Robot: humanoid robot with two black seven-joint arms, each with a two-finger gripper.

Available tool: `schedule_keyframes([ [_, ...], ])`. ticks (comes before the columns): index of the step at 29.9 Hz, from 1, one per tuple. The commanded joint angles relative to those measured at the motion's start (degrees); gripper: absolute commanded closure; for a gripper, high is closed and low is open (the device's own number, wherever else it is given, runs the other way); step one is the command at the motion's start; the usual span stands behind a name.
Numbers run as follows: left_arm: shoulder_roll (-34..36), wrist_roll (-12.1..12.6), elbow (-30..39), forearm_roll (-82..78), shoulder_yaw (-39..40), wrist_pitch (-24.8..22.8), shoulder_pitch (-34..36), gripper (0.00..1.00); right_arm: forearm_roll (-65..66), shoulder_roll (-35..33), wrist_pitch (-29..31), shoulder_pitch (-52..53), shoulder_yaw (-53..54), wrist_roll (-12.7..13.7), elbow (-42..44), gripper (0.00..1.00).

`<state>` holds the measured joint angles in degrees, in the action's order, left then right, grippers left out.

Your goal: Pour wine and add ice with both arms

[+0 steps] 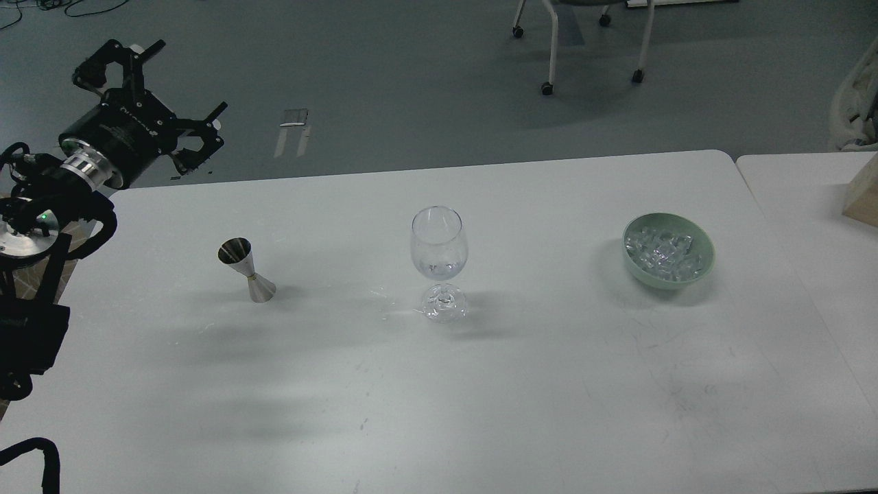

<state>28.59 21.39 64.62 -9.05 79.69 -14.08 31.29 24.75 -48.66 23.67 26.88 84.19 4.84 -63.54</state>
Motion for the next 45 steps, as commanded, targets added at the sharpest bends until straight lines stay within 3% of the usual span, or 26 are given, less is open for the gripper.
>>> schedule_keyframes([
  [1, -0.1, 0.1, 1.2, 0.1, 0.0, 0.5, -0.2, 0.03, 5.2, -1.4, 0.2, 0.0, -0.1, 0.0, -0.8, 0.0],
  [8, 0.2, 0.7, 4.5, 0.2, -0.3, 4.8, -0.4, 0.02, 12.9, -5.0, 0.3, -0.3, -0.1, -0.1, -2.3, 0.0],
  [14, -0.2, -0.2, 3.7, 0.1, -0.3, -3.5, -0.3, 0.04, 20.7, -4.9, 0.4, -0.9, -0.3, -0.2, -8.0, 0.0],
  [21, -0.6, -0.4, 3.7, 0.1, -0.4, -4.4, -0.4, 0.03, 30.5, -4.4, 0.3, 0.2, -1.9, -0.5, -10.2, 0.0],
  [23, -0.6, -1.6, 3.6, 0.0, -0.4, -4.5, -0.5, 0.03, 32.2, -4.4, 0.3, 0.6, -2.1, -0.4, -10.3, 0.0],
  [29, -0.6, -9.1, 3.7, -0.4, -0.7, -6.6, -2.3, 0.03, 39.4, -4.7, 0.3, 0.7, -2.9, -0.5, -9.9, 0.0],
  [31, -0.6, -10.2, 3.7, -0.4, -0.2, -7.3, -2.6, 0.03, 41.5, -4.6, 0.3, 0.7, -2.9, -0.5, -9.8, 0.0],
  [41, -0.9, -10.4, 3.7, -0.9, -1.0, -6.7, -5.0, 0.02, 55.0, -4.9, 0.4, 1.1, -9.6, -0.8, -10.2, 0.0],
  [45, -2.8, -10.3, 3.5, -0.8, -0.9, -6.7, -5.3, 0.02, 57.0, -4.7, 0.3, 6.4, -16.8, -0.7, -9.5, 0.0],
])
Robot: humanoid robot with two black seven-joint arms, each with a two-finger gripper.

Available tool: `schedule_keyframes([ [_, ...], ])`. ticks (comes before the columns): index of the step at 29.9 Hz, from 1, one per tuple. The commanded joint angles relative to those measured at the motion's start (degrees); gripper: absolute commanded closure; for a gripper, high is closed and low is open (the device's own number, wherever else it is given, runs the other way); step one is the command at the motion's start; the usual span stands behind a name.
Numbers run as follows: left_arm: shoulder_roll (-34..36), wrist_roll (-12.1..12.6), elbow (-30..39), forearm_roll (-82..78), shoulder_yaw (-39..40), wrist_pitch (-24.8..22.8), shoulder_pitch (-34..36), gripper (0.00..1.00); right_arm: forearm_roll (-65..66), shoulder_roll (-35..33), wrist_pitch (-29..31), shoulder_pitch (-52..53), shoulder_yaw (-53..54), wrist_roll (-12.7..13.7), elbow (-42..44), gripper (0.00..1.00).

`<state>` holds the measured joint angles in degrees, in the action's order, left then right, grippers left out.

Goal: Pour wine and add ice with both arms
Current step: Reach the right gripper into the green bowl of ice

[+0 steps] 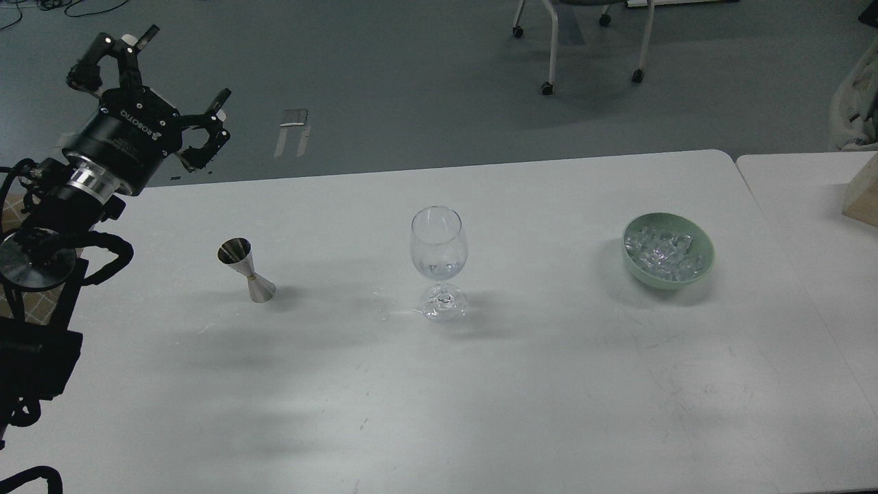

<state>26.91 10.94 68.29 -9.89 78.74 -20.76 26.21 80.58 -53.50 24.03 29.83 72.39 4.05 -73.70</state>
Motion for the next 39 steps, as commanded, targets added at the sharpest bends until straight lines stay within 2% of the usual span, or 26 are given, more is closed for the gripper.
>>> schedule_keyframes([
  [1, -1.4, 0.1, -0.2, 0.0, -0.1, 0.0, -0.2, 0.02, 1.3, 0.2, 0.0, 5.2, -7.8, 0.0, 1.1, 0.0],
  [2, -1.4, 0.1, -0.2, 0.0, -0.1, 0.0, -0.2, 0.02, 1.3, 0.2, 0.0, 5.2, -7.8, 0.0, 1.1, 0.0],
  [7, -1.6, 0.1, -0.3, 0.0, 0.1, 0.0, -0.1, 0.02, 1.6, 0.3, -0.3, 12.4, -23.0, 0.1, 1.2, 0.02],
  [10, -1.6, 0.1, -0.4, 0.0, 0.1, -0.2, -0.1, 0.02, 5.0, 0.5, -0.7, 12.8, -27.9, 0.0, 1.0, 0.04],
  [16, -1.6, 0.2, -0.4, 0.0, 0.2, -0.3, -0.1, 0.02, 9.9, 3.7, -0.7, 12.0, -30.5, 0.0, 1.4, 0.04],
  [18, -1.6, 0.2, -0.4, 0.0, 0.2, -0.3, -0.1, 0.02, 11.2, 4.8, -0.7, 12.0, -33.4, 0.0, 0.8, 0.09],
  [24, -1.5, 0.0, -0.4, 0.0, 0.2, -0.5, -0.2, 0.02, 15.6, 7.6, -0.7, 11.9, -36.4, 0.1, 1.2, 0.1],
  [39, -1.2, 0.0, -1.2, -0.1, 0.1, -0.5, -0.5, 0.02, 20.1, 9.6, -0.6, 9.8, -40.1, 0.2, 1.0, 0.12],
])
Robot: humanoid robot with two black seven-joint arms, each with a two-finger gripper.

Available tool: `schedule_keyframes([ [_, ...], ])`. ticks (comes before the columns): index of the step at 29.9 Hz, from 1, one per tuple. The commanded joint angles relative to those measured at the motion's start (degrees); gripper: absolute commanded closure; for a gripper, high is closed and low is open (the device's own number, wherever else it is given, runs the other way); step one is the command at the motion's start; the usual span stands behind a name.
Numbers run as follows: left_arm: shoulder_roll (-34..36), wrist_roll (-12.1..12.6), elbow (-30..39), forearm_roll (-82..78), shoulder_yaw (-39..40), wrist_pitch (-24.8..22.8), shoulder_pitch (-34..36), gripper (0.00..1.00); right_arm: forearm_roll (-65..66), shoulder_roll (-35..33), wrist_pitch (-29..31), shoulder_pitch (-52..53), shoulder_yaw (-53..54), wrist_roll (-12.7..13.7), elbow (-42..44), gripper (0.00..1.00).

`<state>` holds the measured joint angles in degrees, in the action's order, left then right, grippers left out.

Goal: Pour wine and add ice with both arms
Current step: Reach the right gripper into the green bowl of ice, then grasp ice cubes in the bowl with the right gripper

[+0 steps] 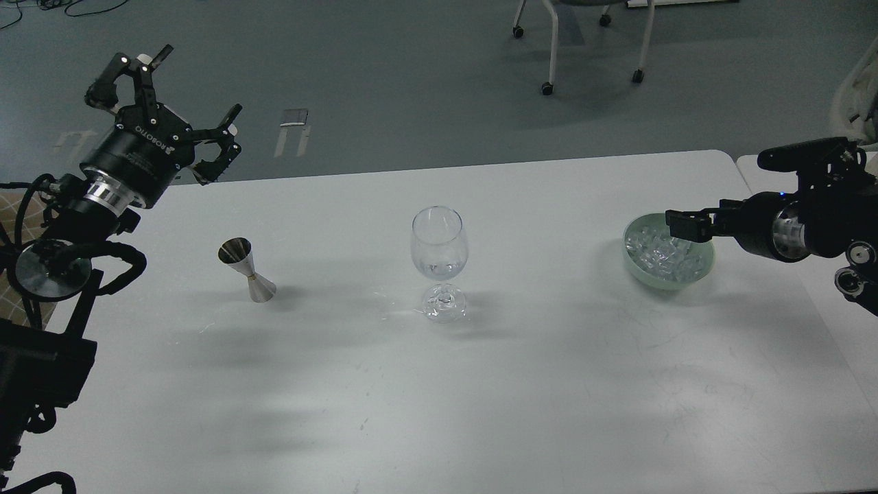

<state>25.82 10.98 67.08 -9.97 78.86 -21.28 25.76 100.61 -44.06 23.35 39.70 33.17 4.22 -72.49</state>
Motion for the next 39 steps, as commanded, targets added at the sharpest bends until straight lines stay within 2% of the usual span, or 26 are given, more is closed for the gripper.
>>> schedule_keyframes([
  [1, -0.2, 0.0, 0.0, 0.0, 0.0, 0.0, 0.0, 0.02, 0.1, 0.1, 0.0, -0.1, -0.9, -0.1, -0.3, 0.12],
  [5, -0.3, 0.0, 0.0, 0.0, -0.2, 0.4, -0.1, 0.02, 0.6, 1.1, -0.1, 0.1, -1.0, 0.0, 0.2, 0.15],
  [10, -0.5, 0.0, -1.2, 0.0, -0.2, 0.4, -0.3, 0.02, 2.1, 2.8, 0.0, -0.1, -1.3, 0.4, 0.7, 0.44],
  [33, -0.1, 0.0, -2.8, 0.0, 0.0, -0.5, -1.9, 0.02, 4.8, 5.7, 0.2, -0.2, -3.1, 0.5, 3.9, 0.39],
  [39, -0.2, -0.1, -3.5, 0.0, 0.1, -0.7, -2.0, 0.02, 6.6, 6.4, 0.5, -0.4, -3.2, 1.3, 4.1, 0.42],
])
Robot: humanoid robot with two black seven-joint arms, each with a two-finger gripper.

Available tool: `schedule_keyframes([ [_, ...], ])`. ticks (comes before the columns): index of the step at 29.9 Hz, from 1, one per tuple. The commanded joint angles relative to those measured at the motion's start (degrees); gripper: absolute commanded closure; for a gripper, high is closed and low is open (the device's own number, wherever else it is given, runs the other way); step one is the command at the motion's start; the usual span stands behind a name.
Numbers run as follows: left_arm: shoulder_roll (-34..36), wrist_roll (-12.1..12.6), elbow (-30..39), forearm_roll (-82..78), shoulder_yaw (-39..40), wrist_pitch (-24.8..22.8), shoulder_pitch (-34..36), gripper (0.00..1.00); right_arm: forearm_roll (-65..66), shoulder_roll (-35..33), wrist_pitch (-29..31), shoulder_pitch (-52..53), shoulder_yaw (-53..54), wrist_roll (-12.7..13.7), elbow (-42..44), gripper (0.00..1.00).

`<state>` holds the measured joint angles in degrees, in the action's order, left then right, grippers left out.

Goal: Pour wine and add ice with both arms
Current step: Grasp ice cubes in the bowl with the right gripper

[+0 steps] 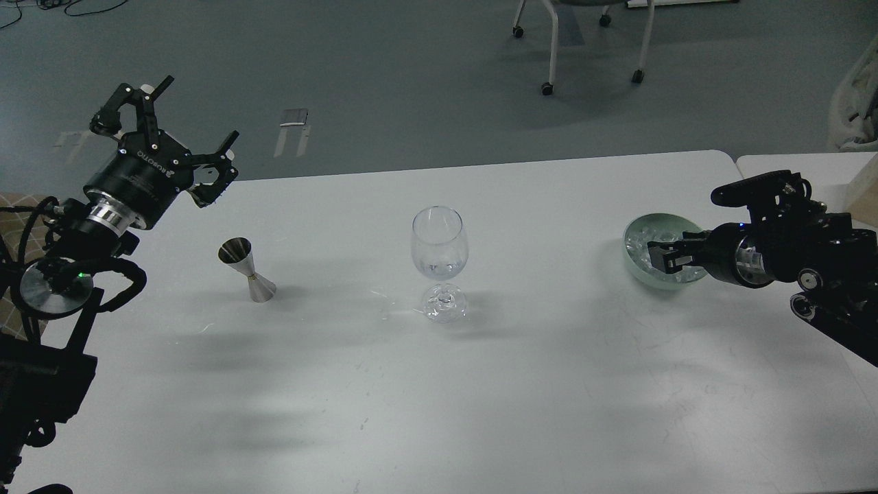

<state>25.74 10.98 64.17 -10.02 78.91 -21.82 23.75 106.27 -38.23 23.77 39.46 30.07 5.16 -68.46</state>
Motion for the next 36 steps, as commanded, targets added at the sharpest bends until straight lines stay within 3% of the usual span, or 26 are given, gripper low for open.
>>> schedule_keyframes([
  [1, -0.1, -0.1, -0.8, 0.0, 0.0, -0.2, 0.0, 0.02, 1.0, 0.8, 0.0, -0.1, -0.3, 0.4, 0.1, 0.43],
  [16, -0.3, -0.1, -2.0, 0.0, 0.1, -1.1, -0.1, 0.02, 1.1, 1.4, 0.0, 0.0, -0.9, 2.0, 1.1, 0.45],
  [24, -0.3, -0.1, -2.4, 0.1, 0.1, -1.2, -0.1, 0.02, 1.1, 2.0, 0.0, 0.0, -1.0, 2.1, 1.4, 0.59],
  [32, -0.5, -0.1, -3.2, 0.1, 0.1, -1.2, -0.1, 0.02, 1.0, 1.9, 0.0, 0.0, -2.0, 2.1, 1.5, 0.88],
  [36, -0.5, -0.1, -3.2, 0.1, 0.1, -1.2, -0.2, 0.02, 1.0, 2.0, 0.0, 0.0, -2.0, 2.1, 1.6, 0.9],
])
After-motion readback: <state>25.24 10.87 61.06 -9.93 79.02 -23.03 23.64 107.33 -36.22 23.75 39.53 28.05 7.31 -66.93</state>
